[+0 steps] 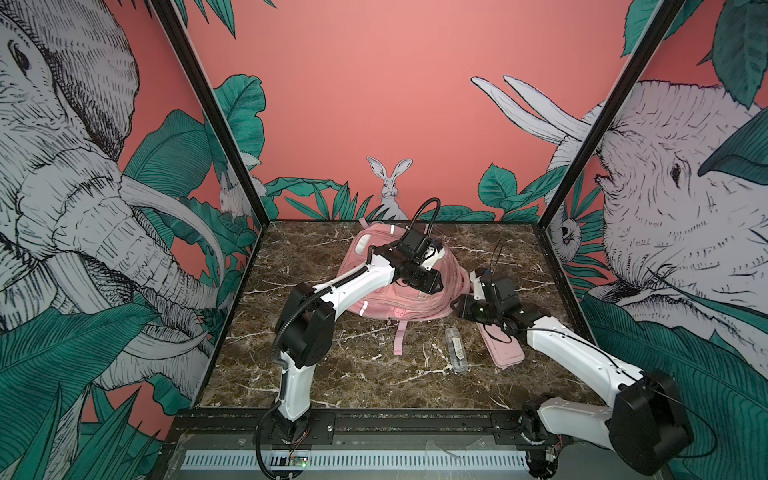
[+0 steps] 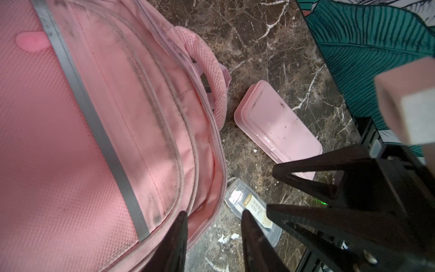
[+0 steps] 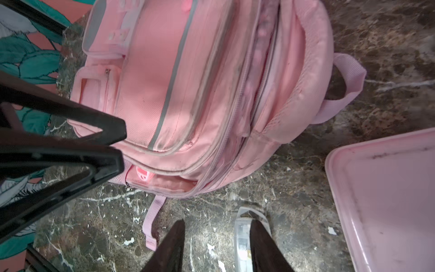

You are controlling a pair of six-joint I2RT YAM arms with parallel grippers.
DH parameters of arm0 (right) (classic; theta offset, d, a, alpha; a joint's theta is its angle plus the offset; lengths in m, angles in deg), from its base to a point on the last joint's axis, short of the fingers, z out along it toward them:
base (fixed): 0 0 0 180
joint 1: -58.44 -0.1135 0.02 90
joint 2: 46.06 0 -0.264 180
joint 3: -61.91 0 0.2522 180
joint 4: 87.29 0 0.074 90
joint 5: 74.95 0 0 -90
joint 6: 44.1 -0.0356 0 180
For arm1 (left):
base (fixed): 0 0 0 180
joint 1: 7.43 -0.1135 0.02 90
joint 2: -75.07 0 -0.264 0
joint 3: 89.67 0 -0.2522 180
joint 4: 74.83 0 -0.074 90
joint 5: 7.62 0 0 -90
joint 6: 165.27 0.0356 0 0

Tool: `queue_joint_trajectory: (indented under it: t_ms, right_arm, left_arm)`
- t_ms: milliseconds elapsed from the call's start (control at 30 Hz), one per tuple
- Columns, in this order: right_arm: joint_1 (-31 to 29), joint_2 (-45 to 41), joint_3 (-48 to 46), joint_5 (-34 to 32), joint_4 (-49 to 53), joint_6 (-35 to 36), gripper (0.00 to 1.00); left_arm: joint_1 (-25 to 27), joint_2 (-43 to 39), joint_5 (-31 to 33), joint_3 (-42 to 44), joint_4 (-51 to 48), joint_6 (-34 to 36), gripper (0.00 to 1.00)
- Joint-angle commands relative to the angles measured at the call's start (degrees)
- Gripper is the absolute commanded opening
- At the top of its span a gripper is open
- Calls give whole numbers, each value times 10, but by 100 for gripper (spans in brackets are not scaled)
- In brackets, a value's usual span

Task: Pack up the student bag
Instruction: 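Move both grippers down to the backpack's zipper edge nearest the robot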

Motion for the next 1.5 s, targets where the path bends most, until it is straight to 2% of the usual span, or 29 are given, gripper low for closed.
queue_joint_trajectory:
  t_ms: [0,133,167,433,733,867,1133,1333,1467]
  right_arm:
    - [-36,12,26,-34,2,15,45]
    - [-86,40,46,-61,-2,15,45]
    - [-98,50,50,-65,-5,14,45]
    - [-206,149,101,-100,-45,5,45]
    - [-285,266,167,-106,-71,-9,46]
    - [-292,304,174,-94,-91,-23,46]
    - [-293,329,178,-91,-99,-27,47]
    - [-293,335,179,-110,-93,-24,47]
    - [-293,341,183,-113,-91,-24,47]
  left_arm:
    - [-13,-89,21,51,11,-6,40]
    - [-33,-161,47,155,41,-40,45]
    - [-55,-178,50,179,48,-50,47]
    - [-128,-310,45,380,109,-172,59]
    - [-173,-369,25,528,192,-287,67]
    - [-186,-354,10,552,219,-312,67]
    - [-210,-312,-1,572,283,-338,67]
    - [-221,-261,1,550,298,-327,65]
    - [-224,-235,1,535,302,-318,59]
